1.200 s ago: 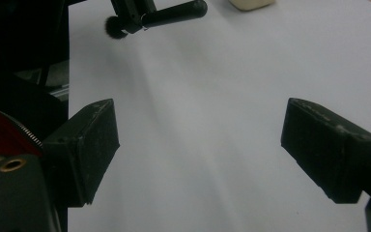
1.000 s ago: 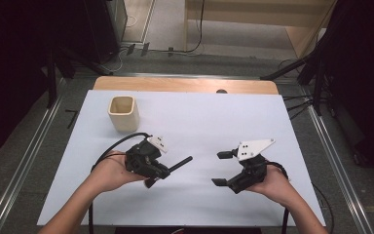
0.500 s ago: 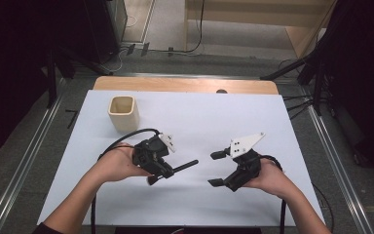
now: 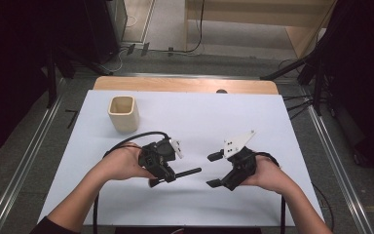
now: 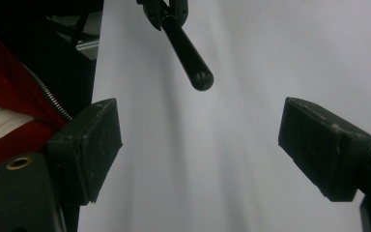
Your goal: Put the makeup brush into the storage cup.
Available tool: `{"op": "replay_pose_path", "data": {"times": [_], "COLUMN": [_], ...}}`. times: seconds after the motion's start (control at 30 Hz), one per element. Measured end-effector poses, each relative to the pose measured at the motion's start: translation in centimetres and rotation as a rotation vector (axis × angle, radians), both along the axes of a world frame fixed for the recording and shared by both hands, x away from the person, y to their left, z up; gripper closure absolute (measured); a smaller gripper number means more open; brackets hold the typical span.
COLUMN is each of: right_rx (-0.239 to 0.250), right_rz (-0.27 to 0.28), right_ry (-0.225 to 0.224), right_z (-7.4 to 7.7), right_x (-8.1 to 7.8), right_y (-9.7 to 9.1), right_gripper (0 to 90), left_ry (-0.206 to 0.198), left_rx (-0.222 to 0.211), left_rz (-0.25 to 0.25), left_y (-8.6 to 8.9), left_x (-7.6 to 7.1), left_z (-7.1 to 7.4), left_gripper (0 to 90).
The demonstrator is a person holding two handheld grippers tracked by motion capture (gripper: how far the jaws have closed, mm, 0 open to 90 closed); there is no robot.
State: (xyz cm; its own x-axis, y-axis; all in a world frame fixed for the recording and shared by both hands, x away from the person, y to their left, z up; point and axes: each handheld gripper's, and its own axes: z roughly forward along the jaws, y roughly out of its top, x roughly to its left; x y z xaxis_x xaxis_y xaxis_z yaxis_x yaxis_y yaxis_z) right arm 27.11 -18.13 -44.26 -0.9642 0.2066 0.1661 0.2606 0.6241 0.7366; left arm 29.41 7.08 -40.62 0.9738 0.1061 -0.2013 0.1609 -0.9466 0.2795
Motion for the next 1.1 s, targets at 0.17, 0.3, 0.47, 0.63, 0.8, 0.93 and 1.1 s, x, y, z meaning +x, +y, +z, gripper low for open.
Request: {"op": "replay_pose_path", "data": {"times": [0.17, 0.3, 0.47, 0.63, 0.8, 0.93, 1.1], "right_rx": [-0.014, -0.025, -0.033, -0.042, -0.045, -0.047, -0.059], "right_rz": [0.019, 0.027, 0.034, 0.033, 0.035, 0.034, 0.033], "right_ry": [-0.004, 0.002, 0.001, 0.001, -0.002, 0.000, 0.012], "right_z": [-0.1, -0.3, -0.4, -0.6, -0.8, -1.0, -1.2], "right_x": [0.0, 0.0, 0.0, 0.0, 0.0, -0.1, -0.2], "right_y": [0.6, 1.1, 1.7, 2.2, 2.6, 2.9, 3.2], "right_gripper": [17.2, 17.4, 17.6, 17.7, 17.9, 21.0, 30.2], "left_ry": [-0.003, -0.011, -0.023, -0.034, -0.032, -0.049, -0.054], "left_rx": [0.037, 0.062, 0.076, 0.085, 0.098, 0.112, 0.121], "left_rz": [-0.016, -0.043, -0.067, -0.083, -0.101, -0.117, -0.120], "left_y": [-0.6, -1.0, -1.4, -1.8, -2.2, -2.5, -2.8], "left_x": [-0.2, -0.3, -0.4, -0.4, -0.5, -0.7, -0.8], "left_z": [-0.2, -0.2, 0.0, 0.0, 0.1, 0.1, 0.1], "left_gripper": [79.1, 79.1, 79.1, 79.1, 79.1, 79.1, 79.1]}}
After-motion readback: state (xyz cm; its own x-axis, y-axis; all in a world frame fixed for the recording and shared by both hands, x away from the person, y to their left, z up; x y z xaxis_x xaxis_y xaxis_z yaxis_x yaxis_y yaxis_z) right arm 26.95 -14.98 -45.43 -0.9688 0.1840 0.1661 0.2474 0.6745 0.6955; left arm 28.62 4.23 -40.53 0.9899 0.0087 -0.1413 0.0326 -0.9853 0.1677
